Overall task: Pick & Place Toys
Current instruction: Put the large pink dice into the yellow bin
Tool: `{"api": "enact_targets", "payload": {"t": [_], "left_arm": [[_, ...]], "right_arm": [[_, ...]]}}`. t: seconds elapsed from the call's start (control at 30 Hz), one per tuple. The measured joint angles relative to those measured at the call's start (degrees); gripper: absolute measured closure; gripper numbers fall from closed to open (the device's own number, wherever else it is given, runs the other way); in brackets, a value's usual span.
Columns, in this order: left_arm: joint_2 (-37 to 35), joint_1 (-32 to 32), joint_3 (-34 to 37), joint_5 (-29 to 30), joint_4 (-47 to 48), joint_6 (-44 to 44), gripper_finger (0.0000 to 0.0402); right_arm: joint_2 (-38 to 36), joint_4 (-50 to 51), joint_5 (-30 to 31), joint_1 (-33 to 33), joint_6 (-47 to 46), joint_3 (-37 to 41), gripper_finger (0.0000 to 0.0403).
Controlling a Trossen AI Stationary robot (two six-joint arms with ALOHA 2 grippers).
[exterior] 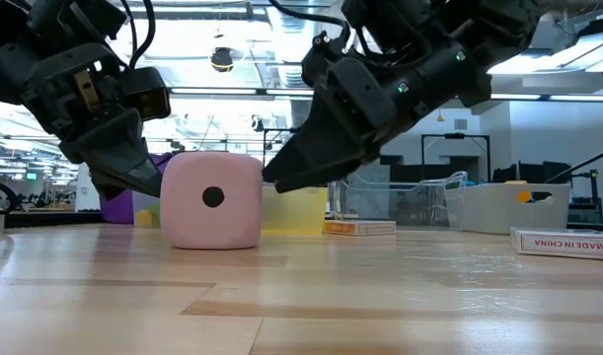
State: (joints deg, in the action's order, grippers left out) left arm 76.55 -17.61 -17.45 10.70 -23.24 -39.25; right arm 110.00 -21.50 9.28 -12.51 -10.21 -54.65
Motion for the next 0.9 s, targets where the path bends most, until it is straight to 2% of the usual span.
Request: {"api": "enact_targets", "payload": {"t": [0.43,0.9], "left_arm": [[0.0,3.21,0.0,2.75,-0.06,1.92,0.0401],[0.0,3.87,0.0,4.13,-5.33,4.53,0.0402]], "right_arm": [[0.0,-1.84,-0.03,1.32,1.11,0.0,0.0004],[0.02,-5.01,-0.24,0.97,0.17,0.0,0.0004]]}}
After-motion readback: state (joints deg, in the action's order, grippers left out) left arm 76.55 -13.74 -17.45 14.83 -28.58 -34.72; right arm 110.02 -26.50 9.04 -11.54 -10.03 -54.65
